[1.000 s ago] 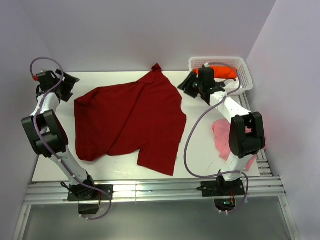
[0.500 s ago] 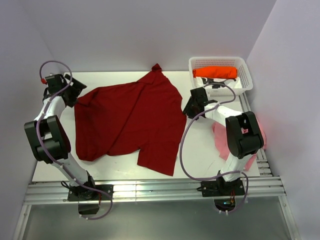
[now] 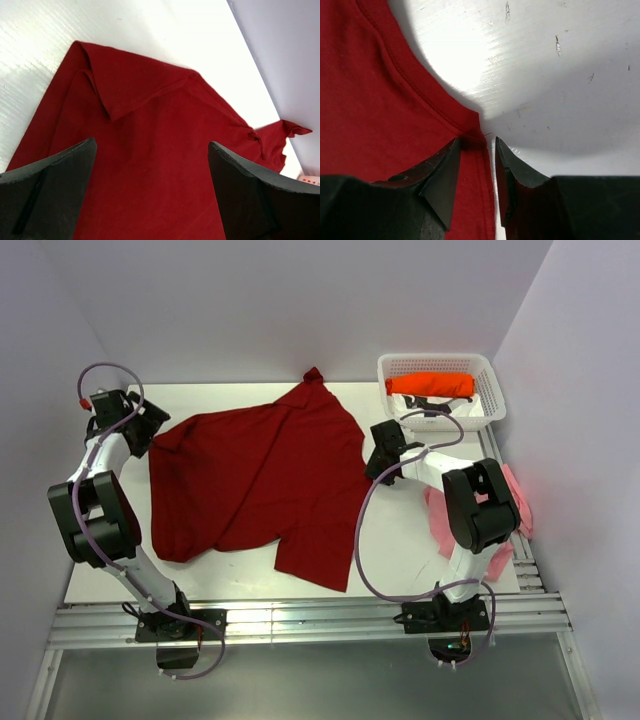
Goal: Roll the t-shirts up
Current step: Flatten the tshirt
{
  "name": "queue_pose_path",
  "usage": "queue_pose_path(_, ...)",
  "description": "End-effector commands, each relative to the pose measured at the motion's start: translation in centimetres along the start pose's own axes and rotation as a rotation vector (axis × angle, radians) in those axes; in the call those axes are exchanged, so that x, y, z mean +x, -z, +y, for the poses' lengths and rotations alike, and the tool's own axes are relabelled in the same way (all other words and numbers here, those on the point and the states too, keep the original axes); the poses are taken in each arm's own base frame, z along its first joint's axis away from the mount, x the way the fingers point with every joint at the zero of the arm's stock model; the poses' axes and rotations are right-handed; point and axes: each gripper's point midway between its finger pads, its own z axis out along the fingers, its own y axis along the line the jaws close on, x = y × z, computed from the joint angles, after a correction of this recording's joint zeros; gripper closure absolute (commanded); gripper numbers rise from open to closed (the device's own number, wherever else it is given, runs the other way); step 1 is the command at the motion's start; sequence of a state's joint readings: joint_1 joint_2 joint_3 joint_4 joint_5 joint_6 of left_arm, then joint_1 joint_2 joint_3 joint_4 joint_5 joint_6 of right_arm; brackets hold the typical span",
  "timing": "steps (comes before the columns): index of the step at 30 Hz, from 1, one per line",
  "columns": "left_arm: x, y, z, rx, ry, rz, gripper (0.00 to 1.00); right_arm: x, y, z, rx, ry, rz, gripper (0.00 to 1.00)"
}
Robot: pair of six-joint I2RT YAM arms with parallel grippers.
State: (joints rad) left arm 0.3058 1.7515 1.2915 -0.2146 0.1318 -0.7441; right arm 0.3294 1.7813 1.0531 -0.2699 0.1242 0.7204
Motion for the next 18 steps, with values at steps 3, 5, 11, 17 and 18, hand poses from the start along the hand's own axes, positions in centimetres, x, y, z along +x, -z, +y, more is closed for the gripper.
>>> queue_pose_path(3, 0.4, 0.7, -0.4, -0.013, -0.055, -0.016, 0.01, -0.3, -0.7, -0.1, 0.03, 0.002, -0.008, 0.8)
queue_pose_path(5, 0.6, 0.7, -0.6, -0.011, -0.062, -0.01, 0.01, 0.1, -0.9, -0.2, 0.032, -0.004, 0.005, 0.93)
queue_pose_path(11, 2.3, 0.4, -0.1, -0.043, -0.073, 0.019, 0.02, 1.0, -0.6, -1.7, 0.007, -0.089, 0.019, 1.0)
queue_pose_path(17, 4.7, -1.2, 0.0, -0.021, -0.056, 0.082, 0.07, 1.5, 0.3, -2.9, 0.022, -0.135, 0.005, 1.0)
queue_pose_path(18, 4.9, -1.4, 0.1, -0.025, -0.057, 0.087, 0.08, 1.2, 0.9, -2.9, 0.016, -0.141, -0.009, 1.0)
